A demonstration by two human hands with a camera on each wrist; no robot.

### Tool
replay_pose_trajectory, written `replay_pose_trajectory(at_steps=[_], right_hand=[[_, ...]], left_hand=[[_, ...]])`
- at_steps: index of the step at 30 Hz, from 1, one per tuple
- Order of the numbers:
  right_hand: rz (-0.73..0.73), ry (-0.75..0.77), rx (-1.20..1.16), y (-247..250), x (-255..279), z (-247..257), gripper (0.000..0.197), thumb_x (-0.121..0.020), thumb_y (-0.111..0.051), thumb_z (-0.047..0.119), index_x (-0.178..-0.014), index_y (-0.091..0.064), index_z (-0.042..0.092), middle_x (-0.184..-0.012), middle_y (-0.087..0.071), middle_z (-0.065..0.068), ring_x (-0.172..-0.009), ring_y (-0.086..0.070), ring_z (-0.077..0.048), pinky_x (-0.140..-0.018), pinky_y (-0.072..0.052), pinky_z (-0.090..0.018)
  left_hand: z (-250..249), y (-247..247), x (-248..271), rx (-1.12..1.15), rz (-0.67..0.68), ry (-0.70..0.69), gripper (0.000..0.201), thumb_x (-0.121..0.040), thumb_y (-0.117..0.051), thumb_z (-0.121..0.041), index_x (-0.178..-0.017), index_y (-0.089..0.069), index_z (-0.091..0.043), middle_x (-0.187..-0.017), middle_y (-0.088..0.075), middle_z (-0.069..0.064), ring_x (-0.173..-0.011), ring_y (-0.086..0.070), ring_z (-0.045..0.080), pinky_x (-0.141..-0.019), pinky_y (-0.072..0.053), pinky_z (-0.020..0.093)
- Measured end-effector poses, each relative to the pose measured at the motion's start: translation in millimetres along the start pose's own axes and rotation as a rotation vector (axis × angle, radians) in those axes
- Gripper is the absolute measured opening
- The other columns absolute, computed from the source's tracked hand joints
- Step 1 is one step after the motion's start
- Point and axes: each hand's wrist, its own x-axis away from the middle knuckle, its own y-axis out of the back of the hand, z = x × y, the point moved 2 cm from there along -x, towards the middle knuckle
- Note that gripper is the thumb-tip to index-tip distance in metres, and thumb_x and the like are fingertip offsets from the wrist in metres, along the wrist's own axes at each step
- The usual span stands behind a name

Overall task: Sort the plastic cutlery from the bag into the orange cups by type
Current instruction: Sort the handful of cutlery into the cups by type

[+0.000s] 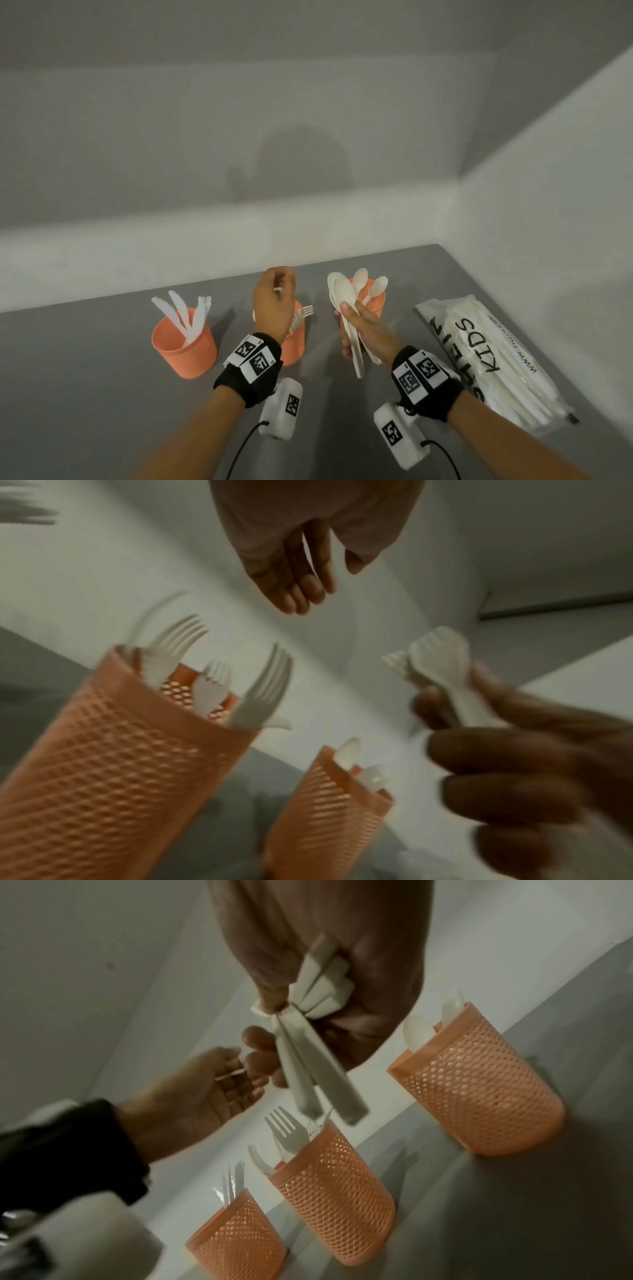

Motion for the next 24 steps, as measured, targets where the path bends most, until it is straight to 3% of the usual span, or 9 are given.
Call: replay_pose_trajectory(at_steps=[3, 6, 8, 12, 16, 19, 22, 24], right_hand=[[-0.048, 0.075, -0.004, -6.0, -1.6, 1.9, 0.025, -0.098, -0.041, 0.036, -0.098, -0.05, 0.013, -0.054, -0.053, -0.004, -0.048, -0.051, -0.018, -0.052, -0.047, -0.029], [-0.06, 0.15, 0.002, -13.6, -2.8, 4.0, 0.02, -0.097, -0.043, 0.031, -0.102, -0.052, 0.014, -0.052, -0.056, -0.001, -0.045, -0.053, -0.016, -0.048, -0.048, -0.028], [-0.086, 0.193, 0.041, -15.8, -3.9, 2.9, 0.018, -0.097, -0.045, 0.028, -0.104, -0.055, 0.014, -0.064, -0.061, -0.007, -0.052, -0.058, -0.018, -0.051, -0.052, -0.03], [-0.154, 0.28, 0.133, -12.2, -7.9, -6.7, 0.01, -0.094, -0.052, 0.027, -0.099, -0.059, 0.023, -0.09, -0.067, -0.011, -0.082, -0.066, -0.025, -0.076, -0.056, -0.038], [-0.14, 0.321, 0.146, -10.0, -7.6, -7.7, 0.014, -0.096, -0.048, 0.023, -0.104, -0.059, 0.021, -0.089, -0.067, 0.001, -0.08, -0.065, -0.004, -0.077, -0.052, -0.023], [-0.176, 0.334, 0.097, -7.8, -8.7, -5.6, 0.015, -0.096, -0.045, 0.025, -0.104, -0.057, 0.027, -0.09, -0.065, 0.008, -0.087, -0.063, -0.004, -0.083, -0.049, -0.018], [-0.318, 0.35, 0.038, 0.7, -14.6, 0.3, 0.018, -0.093, -0.049, 0.038, -0.082, -0.056, 0.025, -0.065, -0.057, 0.004, -0.066, -0.057, -0.014, -0.069, -0.048, -0.028], [-0.408, 0.368, -0.044, 10.3, -20.6, 6.8, 0.032, -0.094, -0.047, 0.04, -0.07, -0.049, 0.018, -0.05, -0.047, 0.009, -0.048, -0.048, -0.007, -0.053, -0.042, -0.017]], left_hand=[[-16.0, -5.9, 19.3, 0.051, 0.167, 0.027, 0.01, -0.09, -0.057, -0.023, -0.091, -0.062, -0.015, -0.084, -0.064, -0.005, -0.076, -0.057, 0.005, -0.064, -0.043, 0.004], [-16.6, -14.5, 32.8, -0.053, 0.267, 0.055, 0.022, -0.088, -0.059, -0.03, -0.1, -0.064, -0.012, -0.091, -0.065, -0.003, -0.08, -0.057, 0.007, -0.064, -0.041, 0.007], [-14.7, -16.9, 37.7, -0.094, 0.291, 0.055, 0.023, -0.092, -0.053, -0.028, -0.1, -0.063, -0.009, -0.09, -0.063, -0.001, -0.077, -0.055, 0.008, -0.064, -0.038, 0.009], [-15.7, -15.8, 45.0, -0.056, 0.335, 0.039, 0.02, -0.096, -0.046, -0.019, -0.096, -0.059, -0.005, -0.077, -0.059, 0.003, -0.065, -0.056, 0.01, -0.056, -0.043, 0.01], [-16.8, -10.4, 46.0, 0.027, 0.369, 0.034, 0.013, -0.093, -0.051, -0.01, -0.089, -0.064, -0.006, -0.073, -0.061, 0.001, -0.052, -0.061, -0.002, -0.054, -0.048, 0.009], [-18.5, -4.3, 43.0, 0.129, 0.416, 0.053, 0.018, -0.09, -0.055, -0.006, -0.078, -0.063, -0.016, -0.073, -0.064, -0.002, -0.053, -0.063, -0.001, -0.058, -0.053, 0.013], [-23.0, 7.5, 30.9, 0.151, 0.344, 0.026, 0.014, -0.093, -0.05, -0.005, -0.091, -0.063, -0.011, -0.069, -0.063, 0.001, -0.052, -0.063, 0.0, -0.058, -0.053, 0.015], [-28.0, 19.6, 19.0, 0.106, 0.228, -0.06, 0.016, -0.094, -0.045, -0.005, -0.096, -0.057, -0.016, -0.063, -0.062, 0.002, -0.05, -0.062, 0.002, -0.057, -0.053, 0.016]])
